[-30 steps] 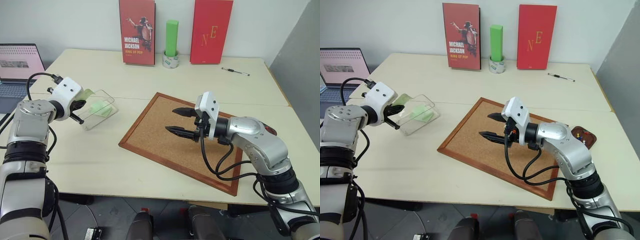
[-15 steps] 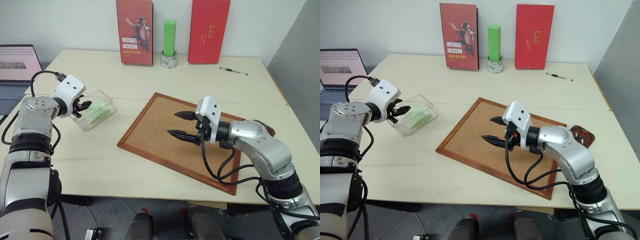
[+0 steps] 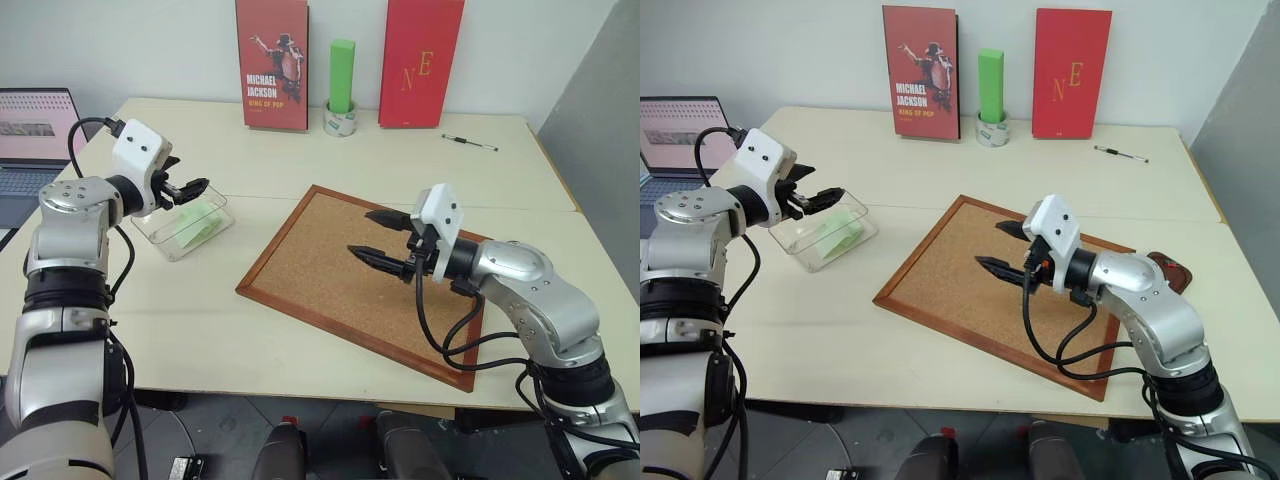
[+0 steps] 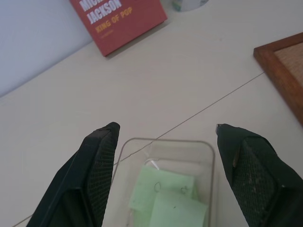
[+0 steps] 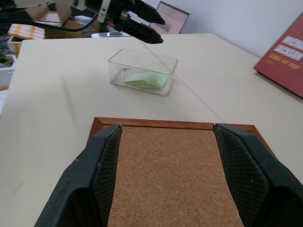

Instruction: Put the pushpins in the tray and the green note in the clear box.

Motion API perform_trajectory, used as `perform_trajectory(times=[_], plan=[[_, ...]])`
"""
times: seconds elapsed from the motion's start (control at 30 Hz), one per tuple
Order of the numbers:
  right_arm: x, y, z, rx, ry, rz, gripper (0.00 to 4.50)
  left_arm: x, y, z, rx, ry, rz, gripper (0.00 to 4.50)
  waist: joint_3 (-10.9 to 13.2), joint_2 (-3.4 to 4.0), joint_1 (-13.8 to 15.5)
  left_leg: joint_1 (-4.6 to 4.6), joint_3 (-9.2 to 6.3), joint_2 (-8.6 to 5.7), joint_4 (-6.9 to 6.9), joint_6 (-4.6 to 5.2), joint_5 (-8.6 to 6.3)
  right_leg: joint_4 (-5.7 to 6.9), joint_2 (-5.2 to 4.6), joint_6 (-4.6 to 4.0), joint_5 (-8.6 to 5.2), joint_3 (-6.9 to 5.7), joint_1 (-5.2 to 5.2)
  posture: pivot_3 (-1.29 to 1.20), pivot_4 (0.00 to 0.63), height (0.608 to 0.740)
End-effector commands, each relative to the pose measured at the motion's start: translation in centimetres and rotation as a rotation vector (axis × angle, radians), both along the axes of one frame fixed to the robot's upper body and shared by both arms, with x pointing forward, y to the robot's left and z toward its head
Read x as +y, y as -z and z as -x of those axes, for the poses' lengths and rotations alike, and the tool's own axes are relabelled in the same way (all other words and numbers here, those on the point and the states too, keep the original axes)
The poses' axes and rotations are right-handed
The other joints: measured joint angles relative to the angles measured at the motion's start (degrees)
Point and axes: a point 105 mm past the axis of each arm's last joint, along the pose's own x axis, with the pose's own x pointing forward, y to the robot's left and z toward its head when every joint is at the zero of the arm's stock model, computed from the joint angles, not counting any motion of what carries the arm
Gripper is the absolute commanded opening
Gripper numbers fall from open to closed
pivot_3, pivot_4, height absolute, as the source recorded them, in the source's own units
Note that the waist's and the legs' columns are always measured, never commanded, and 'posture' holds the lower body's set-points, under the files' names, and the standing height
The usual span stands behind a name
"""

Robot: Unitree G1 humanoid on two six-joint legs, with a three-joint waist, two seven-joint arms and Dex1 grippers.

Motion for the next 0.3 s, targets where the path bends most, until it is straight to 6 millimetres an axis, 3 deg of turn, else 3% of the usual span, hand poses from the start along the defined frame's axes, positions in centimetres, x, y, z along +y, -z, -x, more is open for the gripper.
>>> perform_trajectory(times=[0.03,0.13,0.3], plan=[[-1.8,-1.3,0.5,-0.1,0.099,-0.074,3.26,-4.0,-1.3,1.4,-0.081,0.143,0.05,3.48,0.0,0.0,0.0,0.0,0.0,0.01,0.02,0.0,0.0,0.02,0.0,0.0,0.0,0.0,-0.01,0.0,0.15,0.74],[-3.3,0.4,0.4,-0.102,0.227,-0.092,3.26,-8.0,1.3,3.0,-0.014,0.268,0.146,3.48,-0.01,-0.01,-0.05,0.03,0.01,0.0,0.04,0.0,0.0,0.04,0.01,0.0,0.01,0.02,0.01,0.0,0.15,0.74],[-4.2,1.9,0.3,-0.123,0.319,-0.072,3.26,-10.9,3.6,4.5,-0.002,0.354,0.162,3.48,-0.03,0.01,-0.21,0.15,0.07,0.0,0.07,0.0,0.0,0.11,0.03,0.0,0.01,0.11,0.05,0.0,0.15,0.74]])
